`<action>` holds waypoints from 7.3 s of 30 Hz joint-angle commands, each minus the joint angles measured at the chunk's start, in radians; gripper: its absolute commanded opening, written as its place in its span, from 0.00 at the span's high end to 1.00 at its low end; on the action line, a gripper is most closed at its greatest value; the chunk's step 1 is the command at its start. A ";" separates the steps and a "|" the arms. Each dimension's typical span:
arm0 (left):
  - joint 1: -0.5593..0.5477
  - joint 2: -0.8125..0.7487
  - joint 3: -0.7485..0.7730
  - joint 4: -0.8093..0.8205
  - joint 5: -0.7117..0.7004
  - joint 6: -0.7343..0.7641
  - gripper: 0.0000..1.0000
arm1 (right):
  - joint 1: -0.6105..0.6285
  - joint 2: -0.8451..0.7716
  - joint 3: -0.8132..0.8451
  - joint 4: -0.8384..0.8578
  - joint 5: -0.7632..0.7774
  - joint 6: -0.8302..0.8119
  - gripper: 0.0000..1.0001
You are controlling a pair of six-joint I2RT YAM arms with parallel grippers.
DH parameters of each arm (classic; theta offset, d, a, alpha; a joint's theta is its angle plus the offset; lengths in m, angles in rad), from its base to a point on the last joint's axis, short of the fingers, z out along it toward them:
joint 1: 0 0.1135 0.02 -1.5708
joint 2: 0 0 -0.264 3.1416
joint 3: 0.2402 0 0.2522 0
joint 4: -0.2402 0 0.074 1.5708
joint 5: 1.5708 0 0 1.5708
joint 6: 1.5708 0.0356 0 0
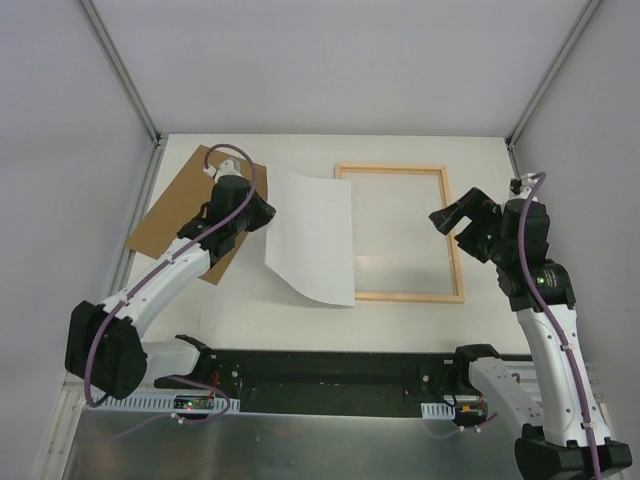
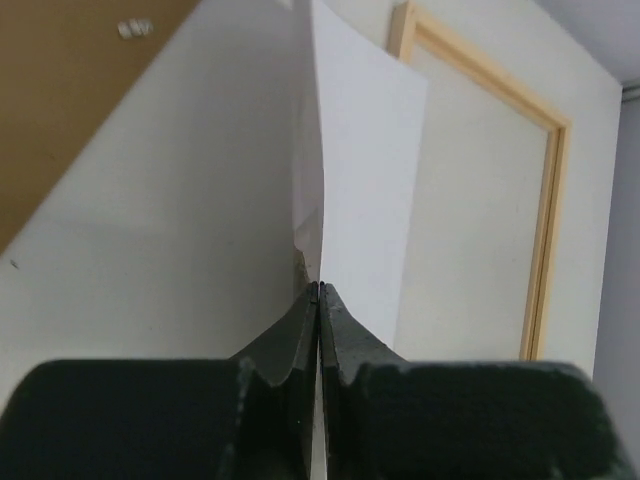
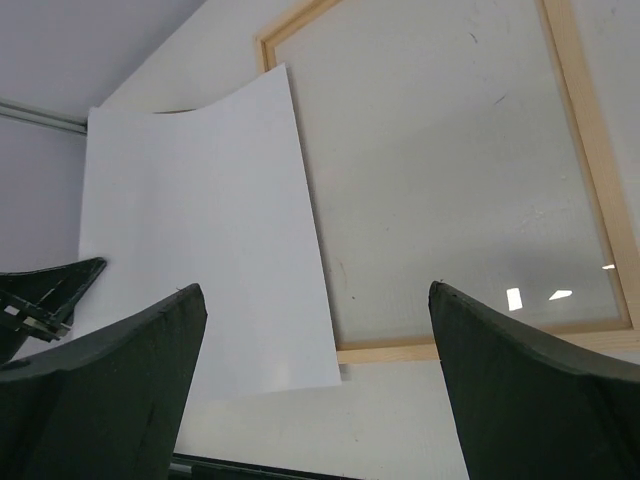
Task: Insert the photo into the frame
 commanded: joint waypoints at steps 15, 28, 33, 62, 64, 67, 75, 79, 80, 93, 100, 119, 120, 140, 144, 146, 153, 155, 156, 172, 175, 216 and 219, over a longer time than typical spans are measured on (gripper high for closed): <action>0.029 0.280 -0.200 0.649 0.402 -0.057 1.00 | -0.035 0.061 -0.041 0.026 0.004 -0.124 0.05; 0.008 0.513 -0.122 0.795 0.482 -0.085 1.00 | -0.043 0.150 -0.044 0.073 0.002 -0.164 0.05; -0.017 0.558 -0.105 0.838 0.491 -0.113 1.00 | -0.043 0.170 -0.049 0.090 -0.009 -0.163 0.05; -0.181 0.794 0.072 0.911 0.340 -0.202 1.00 | -0.044 0.196 -0.032 0.078 -0.012 -0.209 0.06; -0.189 0.803 0.081 0.908 0.332 -0.202 1.00 | -0.044 0.196 -0.034 0.078 -0.013 -0.215 0.06; -0.192 0.820 0.095 0.899 0.329 -0.205 1.00 | -0.044 0.202 -0.030 0.078 -0.016 -0.223 0.05; -0.198 0.832 0.115 0.876 0.326 -0.200 1.00 | -0.047 0.205 -0.030 0.081 -0.026 -0.224 0.05; -0.201 0.834 0.113 0.870 0.321 -0.196 1.00 | -0.047 0.203 -0.032 0.084 -0.027 -0.224 0.05; -0.202 0.832 0.113 0.868 0.320 -0.193 1.00 | -0.046 0.203 -0.032 0.084 -0.029 -0.223 0.05; -0.208 0.812 0.087 0.841 0.284 -0.170 1.00 | -0.049 0.203 -0.037 0.087 -0.035 -0.227 0.06; -0.216 0.821 0.087 0.833 0.278 -0.171 1.00 | -0.049 0.203 -0.040 0.087 -0.035 -0.227 0.05; -0.224 0.759 0.073 0.773 0.252 -0.128 0.64 | -0.049 0.203 -0.044 0.092 -0.049 -0.230 0.06; -0.222 0.745 0.070 0.758 0.245 -0.124 0.62 | -0.049 0.205 -0.044 0.092 -0.050 -0.230 0.05; -0.149 0.346 0.004 0.189 0.001 -0.048 0.57 | 0.058 0.387 0.002 0.067 -0.046 -0.232 0.05; -0.061 0.306 0.027 0.054 0.100 0.004 0.59 | 0.133 0.458 0.012 0.101 -0.004 -0.212 0.05; -0.054 0.314 0.053 -0.001 0.137 0.033 0.62 | 0.173 0.504 0.035 0.098 0.020 -0.204 0.08; -0.009 0.294 0.087 -0.204 0.051 0.059 0.64 | 0.294 0.614 0.074 0.104 0.088 -0.164 0.24; 0.043 0.297 0.102 -0.233 0.051 0.080 0.64 | 0.322 0.633 0.077 0.128 0.088 -0.146 0.28; 0.063 0.306 0.118 -0.251 0.036 0.094 0.64 | 0.336 0.645 0.085 0.139 0.088 -0.141 0.29; 0.270 0.344 0.070 -0.397 -0.081 0.134 0.67 | 0.557 0.898 0.282 0.101 0.155 -0.163 0.39; 0.310 0.375 0.076 -0.392 -0.058 0.156 0.67 | 0.578 0.914 0.292 0.105 0.154 -0.164 0.39; 0.315 0.430 -0.079 -0.208 0.223 0.096 0.81 | 0.611 0.820 0.151 0.152 0.155 -0.160 0.41; 0.267 0.427 -0.085 -0.199 0.221 0.081 0.81 | 0.611 0.811 0.140 0.152 0.161 -0.158 0.41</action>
